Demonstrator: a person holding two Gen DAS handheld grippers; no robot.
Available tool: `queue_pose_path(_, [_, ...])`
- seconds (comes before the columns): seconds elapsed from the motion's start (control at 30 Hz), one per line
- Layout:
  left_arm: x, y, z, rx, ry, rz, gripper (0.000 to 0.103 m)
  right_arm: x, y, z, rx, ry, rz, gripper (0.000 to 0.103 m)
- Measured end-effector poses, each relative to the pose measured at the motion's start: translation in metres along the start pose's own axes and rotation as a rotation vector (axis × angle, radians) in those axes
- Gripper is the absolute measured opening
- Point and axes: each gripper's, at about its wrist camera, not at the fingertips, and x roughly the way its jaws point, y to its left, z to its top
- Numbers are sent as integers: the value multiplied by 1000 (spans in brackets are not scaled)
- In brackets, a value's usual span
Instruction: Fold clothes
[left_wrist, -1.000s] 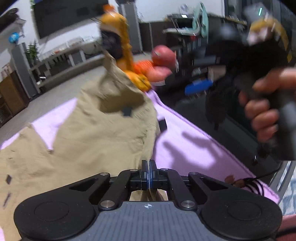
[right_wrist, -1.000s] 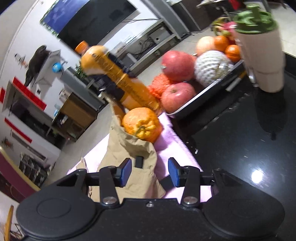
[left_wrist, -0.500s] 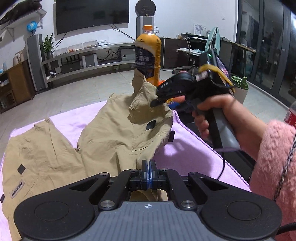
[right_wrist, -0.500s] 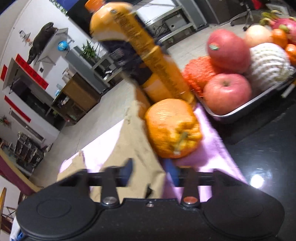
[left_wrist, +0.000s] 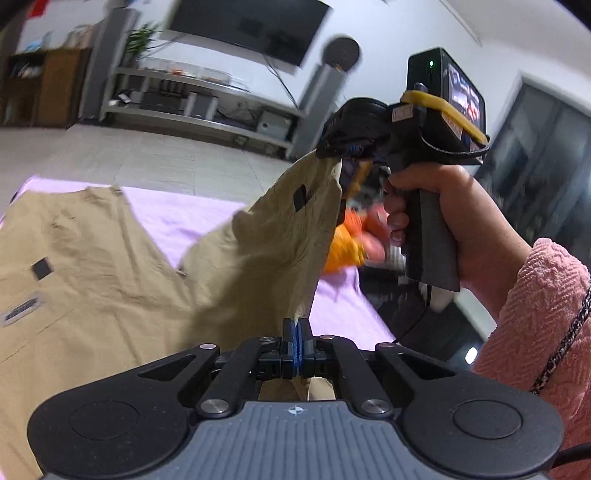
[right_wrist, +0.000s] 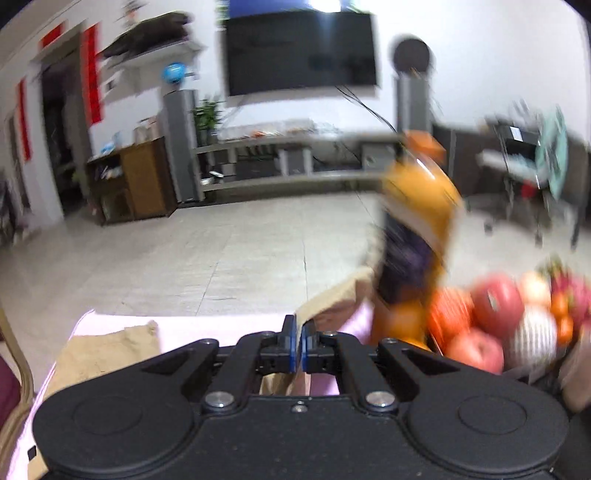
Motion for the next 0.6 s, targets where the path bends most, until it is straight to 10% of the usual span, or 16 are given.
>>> queue_pose_path(0.2, [-60, 71, 5, -165, -50, 68, 2, 25, 155, -3, -295, -16, 64, 3])
queue_pose_path(0.43, [-69, 162, -34, -429, 87, 283, 2, 98, 313, -97, -607, 180, 220, 3])
queue_pose_path(0.6, [-66, 168, -32, -449, 119, 357, 4, 123, 338, -130, -620, 345, 288, 31])
